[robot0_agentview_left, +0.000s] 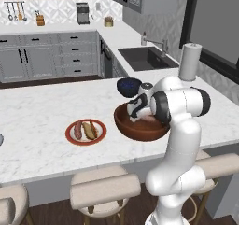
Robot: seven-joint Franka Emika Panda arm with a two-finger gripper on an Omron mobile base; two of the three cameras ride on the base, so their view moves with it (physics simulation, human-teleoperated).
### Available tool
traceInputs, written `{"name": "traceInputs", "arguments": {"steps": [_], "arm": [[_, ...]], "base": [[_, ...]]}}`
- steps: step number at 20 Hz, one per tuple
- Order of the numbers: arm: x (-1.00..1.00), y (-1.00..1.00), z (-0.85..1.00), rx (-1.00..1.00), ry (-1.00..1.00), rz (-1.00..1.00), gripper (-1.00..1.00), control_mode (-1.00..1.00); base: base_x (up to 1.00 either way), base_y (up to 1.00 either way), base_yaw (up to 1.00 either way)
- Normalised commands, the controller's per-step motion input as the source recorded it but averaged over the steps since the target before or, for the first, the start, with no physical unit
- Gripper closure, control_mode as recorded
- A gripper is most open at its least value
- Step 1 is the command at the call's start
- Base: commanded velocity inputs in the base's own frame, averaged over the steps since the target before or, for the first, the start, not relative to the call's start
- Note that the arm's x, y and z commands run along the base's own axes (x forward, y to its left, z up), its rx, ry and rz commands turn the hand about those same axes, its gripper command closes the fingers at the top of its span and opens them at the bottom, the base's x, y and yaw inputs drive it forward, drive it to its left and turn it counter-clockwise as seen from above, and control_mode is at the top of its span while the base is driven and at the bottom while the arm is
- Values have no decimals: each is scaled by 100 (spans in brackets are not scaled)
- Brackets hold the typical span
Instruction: Place one bun and one sausage from the bowl on each plate.
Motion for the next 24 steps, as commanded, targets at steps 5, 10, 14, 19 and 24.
{"name": "traceInputs", "arguments": {"steps": [5,10,14,19,24], "arm": [[-14,0,14,0,0,0,100,-100],[-55,8,82,0,1,-5,100,-100],[-60,3,76,2,1,-11,100,-100],[-56,0,74,2,0,-13,100,-100],[-71,-1,35,3,0,-32,100,-100]], "base": [[0,0,0],[0,0,0],[0,0,0],[0,0,0],[0,0,0]]}}
